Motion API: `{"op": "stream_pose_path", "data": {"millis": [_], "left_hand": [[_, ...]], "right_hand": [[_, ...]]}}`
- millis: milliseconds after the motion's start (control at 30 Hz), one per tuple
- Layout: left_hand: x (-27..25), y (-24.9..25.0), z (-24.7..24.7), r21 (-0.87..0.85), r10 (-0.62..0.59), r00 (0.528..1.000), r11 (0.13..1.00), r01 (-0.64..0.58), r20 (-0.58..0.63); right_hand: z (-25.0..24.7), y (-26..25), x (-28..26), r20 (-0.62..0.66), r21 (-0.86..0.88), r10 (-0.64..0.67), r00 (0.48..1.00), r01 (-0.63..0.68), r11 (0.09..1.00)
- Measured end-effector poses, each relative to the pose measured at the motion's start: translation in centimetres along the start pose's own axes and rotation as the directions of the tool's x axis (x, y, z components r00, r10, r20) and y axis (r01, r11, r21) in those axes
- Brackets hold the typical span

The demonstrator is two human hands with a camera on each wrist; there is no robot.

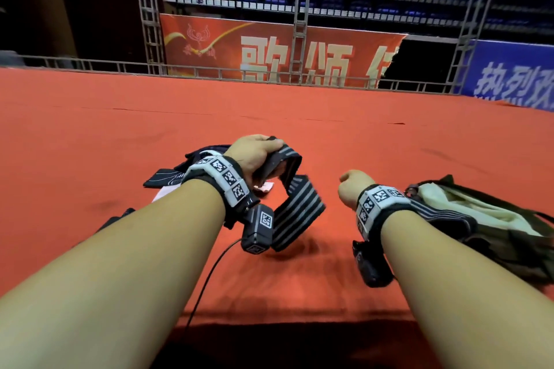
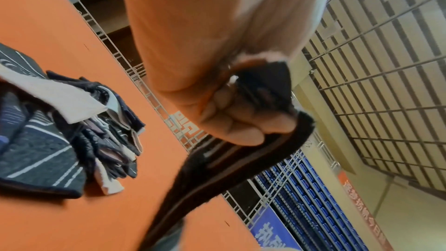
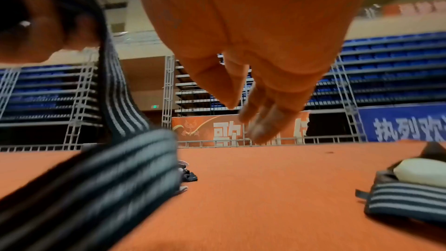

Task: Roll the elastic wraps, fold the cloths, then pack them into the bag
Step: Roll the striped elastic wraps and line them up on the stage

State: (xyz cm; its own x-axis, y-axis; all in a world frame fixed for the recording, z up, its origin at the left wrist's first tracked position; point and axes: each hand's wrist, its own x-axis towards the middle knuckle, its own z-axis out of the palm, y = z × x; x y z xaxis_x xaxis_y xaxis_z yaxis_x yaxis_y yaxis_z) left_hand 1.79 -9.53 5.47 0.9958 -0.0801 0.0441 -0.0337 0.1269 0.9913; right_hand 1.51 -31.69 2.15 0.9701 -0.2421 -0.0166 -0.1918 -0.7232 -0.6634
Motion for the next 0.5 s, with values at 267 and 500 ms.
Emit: {"op": "stream_pose_path", "data": {"millis": [267, 500], "left_hand": [[-0.5, 1.0, 1.6, -0.163, -0.023, 0.998, 0.987, 0.014, -0.053], [-2.1, 1.4, 2.5, -0.2, -0.03, 0.998, 0.979, 0.042, 0.063]], "right_hand": [[-0.2, -3.4, -2.0, 0.253, 0.587, -0.391, 0.885, 0.181, 0.789], [0.7, -6.8, -2.8, 0.155, 0.705, -0.243, 0.958, 0.065, 0.706]]}}
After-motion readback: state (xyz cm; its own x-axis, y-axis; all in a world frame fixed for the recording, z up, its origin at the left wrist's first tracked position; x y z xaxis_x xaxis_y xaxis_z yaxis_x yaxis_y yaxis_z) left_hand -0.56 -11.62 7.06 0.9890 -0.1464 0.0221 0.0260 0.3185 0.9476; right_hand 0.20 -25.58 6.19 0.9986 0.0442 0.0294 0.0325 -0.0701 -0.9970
